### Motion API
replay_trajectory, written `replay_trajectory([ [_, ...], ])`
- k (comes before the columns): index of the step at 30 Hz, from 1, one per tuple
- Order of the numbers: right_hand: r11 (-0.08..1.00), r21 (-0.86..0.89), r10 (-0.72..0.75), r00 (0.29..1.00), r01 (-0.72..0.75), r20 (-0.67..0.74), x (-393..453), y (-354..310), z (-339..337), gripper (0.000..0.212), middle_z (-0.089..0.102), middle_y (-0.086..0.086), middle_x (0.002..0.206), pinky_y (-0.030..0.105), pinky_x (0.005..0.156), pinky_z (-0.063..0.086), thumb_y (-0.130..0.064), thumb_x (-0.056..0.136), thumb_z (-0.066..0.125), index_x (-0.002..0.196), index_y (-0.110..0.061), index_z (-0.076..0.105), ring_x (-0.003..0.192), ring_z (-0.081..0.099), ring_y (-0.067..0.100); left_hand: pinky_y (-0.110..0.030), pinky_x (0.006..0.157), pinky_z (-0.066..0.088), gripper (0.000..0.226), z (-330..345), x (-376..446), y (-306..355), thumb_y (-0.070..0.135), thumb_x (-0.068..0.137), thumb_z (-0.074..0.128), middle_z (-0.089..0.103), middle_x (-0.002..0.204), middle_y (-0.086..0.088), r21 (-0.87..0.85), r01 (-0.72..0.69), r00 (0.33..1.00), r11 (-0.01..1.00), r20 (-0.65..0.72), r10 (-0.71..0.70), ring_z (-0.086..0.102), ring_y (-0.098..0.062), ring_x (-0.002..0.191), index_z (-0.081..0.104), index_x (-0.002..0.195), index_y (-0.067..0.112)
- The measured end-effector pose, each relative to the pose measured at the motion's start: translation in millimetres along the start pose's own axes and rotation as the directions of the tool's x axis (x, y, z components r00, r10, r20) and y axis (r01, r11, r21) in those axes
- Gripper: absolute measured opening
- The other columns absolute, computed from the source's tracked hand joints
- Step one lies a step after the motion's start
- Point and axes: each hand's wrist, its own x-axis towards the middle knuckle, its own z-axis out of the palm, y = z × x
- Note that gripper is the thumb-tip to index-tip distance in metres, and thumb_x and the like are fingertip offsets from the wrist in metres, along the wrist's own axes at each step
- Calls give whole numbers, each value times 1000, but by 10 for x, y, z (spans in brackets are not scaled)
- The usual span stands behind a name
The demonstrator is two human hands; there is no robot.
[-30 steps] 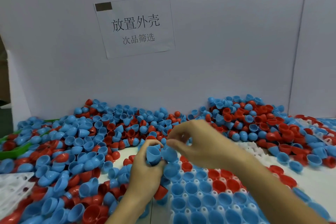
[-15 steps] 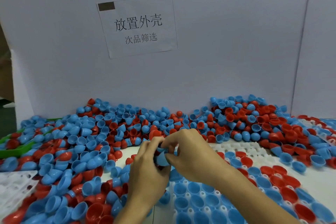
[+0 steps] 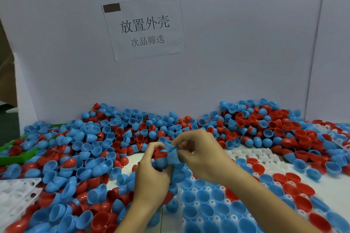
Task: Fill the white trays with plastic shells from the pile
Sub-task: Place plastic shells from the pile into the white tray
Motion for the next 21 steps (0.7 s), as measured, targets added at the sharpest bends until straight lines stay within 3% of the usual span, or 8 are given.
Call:
replay_trajectory([
  [4, 990, 135, 47, 999, -49, 12, 20, -9, -92, 16, 72, -3, 74, 21, 66, 57, -7, 94, 63, 102, -15, 74, 69, 69, 9, -23, 61, 52, 27, -33, 54, -76, -2, 87, 68, 68, 81, 2, -94, 111, 990, 989, -77, -119, 63, -16, 74, 63, 95, 23],
  [7, 968, 228, 96, 995, -101, 35, 28, -36, -206, 12, 75, -3, 75, 20, 64, 54, -13, 95, 65, 99, -21, 74, 64, 66, 6, -32, 64, 54, 37, -52, 81, -119, -5, 88, 64, 68, 91, -9, -171, 196, 972, 965, -98, -215, 64, -25, 81, 63, 88, 32],
  [9, 945, 292, 140, 990, -144, 35, 34, -44, -331, 9, 76, -4, 78, 20, 63, 53, -19, 95, 66, 101, -24, 72, 63, 65, 15, -36, 65, 55, 44, -58, 92, -128, -8, 86, 63, 68, 95, -12, -191, 217, 964, 957, -110, -240, 66, -31, 85, 64, 84, 36],
  [15, 908, 393, 236, 953, -147, -188, 31, 151, -930, 10, 77, -10, 83, 15, 66, 56, -20, 91, 71, 98, -26, 70, 76, 72, 6, -43, 68, 59, 46, -60, 93, -119, -10, 86, 62, 69, 97, -11, -187, 230, 960, 955, -114, -254, 68, -36, 90, 64, 85, 36],
  [17, 927, 339, 260, 925, -160, -276, 4, 299, -1150, 9, 77, -9, 78, 12, 59, 54, -17, 90, 71, 94, -25, 72, 73, 72, 5, -40, 65, 56, 45, -57, 92, -120, -10, 86, 63, 69, 97, -11, -187, 233, 961, 954, -108, -256, 67, -35, 89, 64, 86, 35],
  [21, 958, 65, 284, 889, -280, -359, -62, 667, -1489, 14, 72, -14, 75, 11, 57, 50, -14, 89, 72, 96, -26, 73, 67, 70, 0, -33, 57, 54, 41, -63, 96, -122, -11, 86, 62, 69, 96, -8, -183, 241, 958, 953, -113, -264, 68, -30, 84, 64, 91, 29],
])
